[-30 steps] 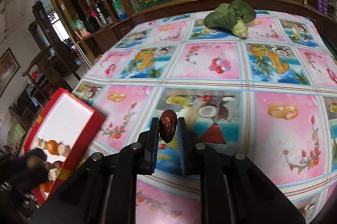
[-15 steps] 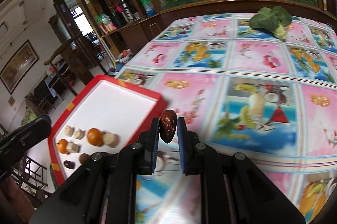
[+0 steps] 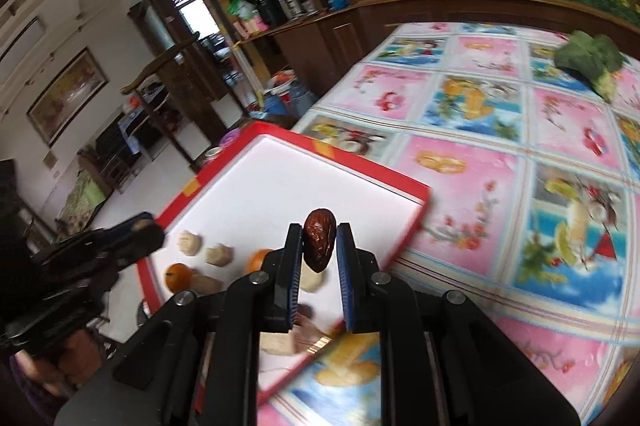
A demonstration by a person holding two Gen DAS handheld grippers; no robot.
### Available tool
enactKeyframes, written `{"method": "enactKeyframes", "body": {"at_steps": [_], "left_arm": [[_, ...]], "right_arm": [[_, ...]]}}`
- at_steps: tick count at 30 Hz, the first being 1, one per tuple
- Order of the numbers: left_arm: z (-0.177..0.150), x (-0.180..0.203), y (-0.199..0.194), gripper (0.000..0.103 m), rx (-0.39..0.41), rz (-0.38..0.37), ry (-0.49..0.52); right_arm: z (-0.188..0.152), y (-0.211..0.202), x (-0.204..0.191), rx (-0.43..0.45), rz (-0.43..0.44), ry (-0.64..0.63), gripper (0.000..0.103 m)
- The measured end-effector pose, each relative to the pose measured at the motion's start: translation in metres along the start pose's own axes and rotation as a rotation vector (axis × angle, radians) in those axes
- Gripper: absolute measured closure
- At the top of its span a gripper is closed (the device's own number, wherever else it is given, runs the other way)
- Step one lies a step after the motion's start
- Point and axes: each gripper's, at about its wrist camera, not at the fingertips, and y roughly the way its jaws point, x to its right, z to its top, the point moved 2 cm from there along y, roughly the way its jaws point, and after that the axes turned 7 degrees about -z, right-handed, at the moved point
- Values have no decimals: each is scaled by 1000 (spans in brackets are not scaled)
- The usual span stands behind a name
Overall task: Organize fruits
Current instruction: 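Carry the red date to the tray with the right tool while the left tool carries a brown kiwi there, then release the date and kiwi into the tray from both tools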
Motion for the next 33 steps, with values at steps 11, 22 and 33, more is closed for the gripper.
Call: {"method": "enactKeyframes", "body": {"at_steps": [11,22,33], "left_arm": [[7,-25,44,81,-125,11,1],[7,-25,96,81,-274,106,-20],[4,-25,105,81,-299,139,-48]], "right_arm": [[14,59,-29,-122,19,-5,84],[-2,92,-11,-224,-88,-21,84],[-7,90,-17,-201,-125,-64,83]]}}
